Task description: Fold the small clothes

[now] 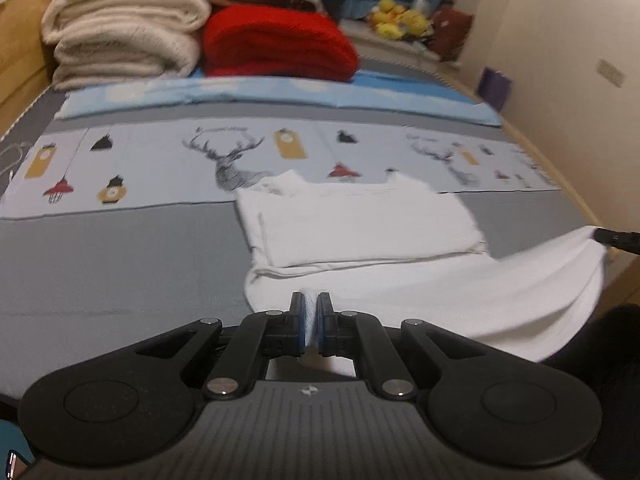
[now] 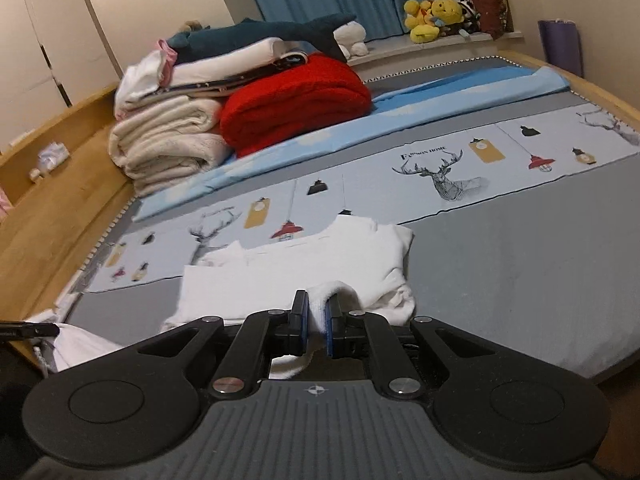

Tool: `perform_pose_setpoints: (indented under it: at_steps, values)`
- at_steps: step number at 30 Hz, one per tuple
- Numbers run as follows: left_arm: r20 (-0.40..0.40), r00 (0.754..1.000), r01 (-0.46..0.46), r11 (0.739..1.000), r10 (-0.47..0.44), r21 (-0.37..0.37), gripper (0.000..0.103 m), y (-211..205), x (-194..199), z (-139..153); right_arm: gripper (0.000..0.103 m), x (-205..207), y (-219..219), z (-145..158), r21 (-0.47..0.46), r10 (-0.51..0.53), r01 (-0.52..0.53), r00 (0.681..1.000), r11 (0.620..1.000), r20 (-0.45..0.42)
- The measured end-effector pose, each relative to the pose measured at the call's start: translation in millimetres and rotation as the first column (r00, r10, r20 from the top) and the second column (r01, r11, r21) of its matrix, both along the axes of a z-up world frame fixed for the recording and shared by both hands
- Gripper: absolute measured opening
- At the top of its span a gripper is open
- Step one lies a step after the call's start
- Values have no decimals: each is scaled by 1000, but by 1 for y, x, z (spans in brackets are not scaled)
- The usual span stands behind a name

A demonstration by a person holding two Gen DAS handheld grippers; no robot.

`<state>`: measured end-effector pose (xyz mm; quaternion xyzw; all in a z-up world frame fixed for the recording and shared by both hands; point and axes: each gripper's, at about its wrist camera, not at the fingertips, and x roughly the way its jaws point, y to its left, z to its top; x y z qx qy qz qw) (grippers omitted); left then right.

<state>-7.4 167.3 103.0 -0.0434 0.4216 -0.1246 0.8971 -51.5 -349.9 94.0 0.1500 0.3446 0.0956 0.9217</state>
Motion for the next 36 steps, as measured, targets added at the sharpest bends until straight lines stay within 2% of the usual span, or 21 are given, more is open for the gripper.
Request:
perform_pose_setpoints:
  at_steps: [4,8,11,14,16,19,22,25,26,27,29,32,36]
  values:
    - [-20,999,-24,999,25,30,6,1,60,-32,8,61,-2,-21,-4,-11,10,998,1000,-61]
    - [-55,997,-41,996,45,76,6,-3,124,-69,8,125,11,-52,-121,17,-32,993,992,-120]
    - [-72,994,-77,994,83,80,6,1,152,-102,8,161,9,-84,-119,-7,-14,985,993,-174]
    - [-177,973,-131,988,145,87,6,7,174,-133,8,175,8,-120,-99,-43,21,974,995,-222]
    - [-169,973,-147,987,155,61,6,7,189,-132,8,189,11,-135,-112,-75,44,953,993,-292]
    - [-177,970,-156,986,165,68,6,7,212,-139,8,211,12,-136,-69,-106,90,958,994,-267]
    - [-211,961,-174,983,181,54,7,17,230,-147,9,231,12,-144,-79,-131,113,948,990,-289]
    - [-187,953,-240,971,240,23,12,32,235,-140,13,243,11,-146,-116,-161,132,941,984,-299]
    - [-176,947,-273,962,270,6,19,39,234,-136,15,244,11,-144,-120,-159,129,942,984,-296]
    - [-172,941,-298,954,291,-18,23,46,232,-134,15,244,12,-142,-128,-160,127,945,984,-286]
    - [-174,936,-318,947,306,-48,24,53,224,-130,15,236,16,-134,-165,-183,145,953,975,-241]
    - [-177,939,-301,954,294,-15,33,51,205,-132,15,219,16,-127,-142,-200,172,958,975,-207]
    - [-201,942,-267,963,269,36,35,46,181,-139,15,196,14,-136,-147,-204,173,950,974,-237]
